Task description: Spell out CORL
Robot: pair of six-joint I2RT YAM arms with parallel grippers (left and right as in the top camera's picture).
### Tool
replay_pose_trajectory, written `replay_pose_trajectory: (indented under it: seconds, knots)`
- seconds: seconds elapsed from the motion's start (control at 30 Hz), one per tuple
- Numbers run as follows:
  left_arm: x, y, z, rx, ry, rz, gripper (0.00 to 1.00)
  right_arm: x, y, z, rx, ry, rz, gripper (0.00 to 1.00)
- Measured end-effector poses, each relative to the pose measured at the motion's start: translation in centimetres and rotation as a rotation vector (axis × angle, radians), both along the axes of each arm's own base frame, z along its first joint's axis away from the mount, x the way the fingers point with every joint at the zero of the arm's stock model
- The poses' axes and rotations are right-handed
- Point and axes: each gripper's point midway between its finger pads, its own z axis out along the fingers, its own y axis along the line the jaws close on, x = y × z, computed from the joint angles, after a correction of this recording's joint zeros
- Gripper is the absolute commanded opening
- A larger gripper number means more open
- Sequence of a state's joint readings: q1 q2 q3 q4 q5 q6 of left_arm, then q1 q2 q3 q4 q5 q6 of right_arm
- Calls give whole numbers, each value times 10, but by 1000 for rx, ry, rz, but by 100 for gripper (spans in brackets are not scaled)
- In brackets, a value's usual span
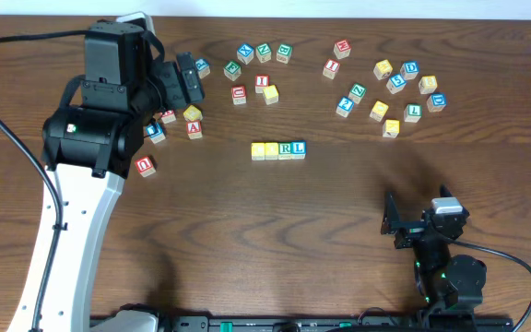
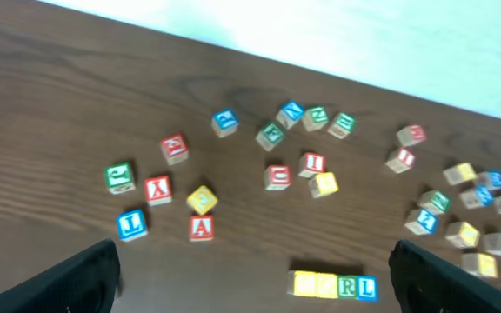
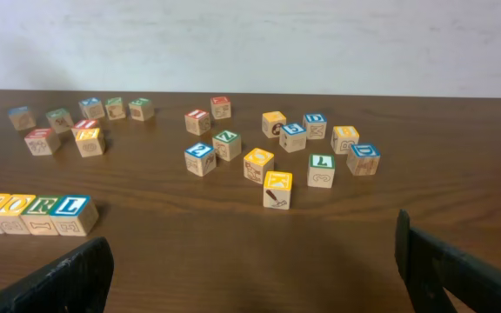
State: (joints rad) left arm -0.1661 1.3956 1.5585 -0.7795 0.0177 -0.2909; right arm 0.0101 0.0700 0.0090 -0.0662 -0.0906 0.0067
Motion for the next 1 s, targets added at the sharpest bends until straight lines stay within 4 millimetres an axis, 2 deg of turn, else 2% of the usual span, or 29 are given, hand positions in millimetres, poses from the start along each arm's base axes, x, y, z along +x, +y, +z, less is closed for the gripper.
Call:
replay_pose_trajectory:
  seconds: [0.23, 0.47, 0.6, 0.7, 0.8, 1.0]
  knots:
    - [-11, 16, -4, 47, -88, 31, 98, 0, 0, 0, 0, 0, 0, 99]
    - [-49, 23, 1, 140, -388, -39, 98, 0, 0, 0, 0, -1, 0, 99]
    - [-75, 38, -30, 182, -455, -20, 98, 0, 0, 0, 0, 0, 0, 99]
    - [-93, 50, -66, 204, -464, 2, 97, 0, 0, 0, 0, 0, 0, 99]
    - [-110, 58, -93, 207, -494, 22, 98, 0, 0, 0, 0, 0, 0, 99]
    - [-132, 70, -115, 222, -578, 67, 98, 0, 0, 0, 0, 0, 0, 99]
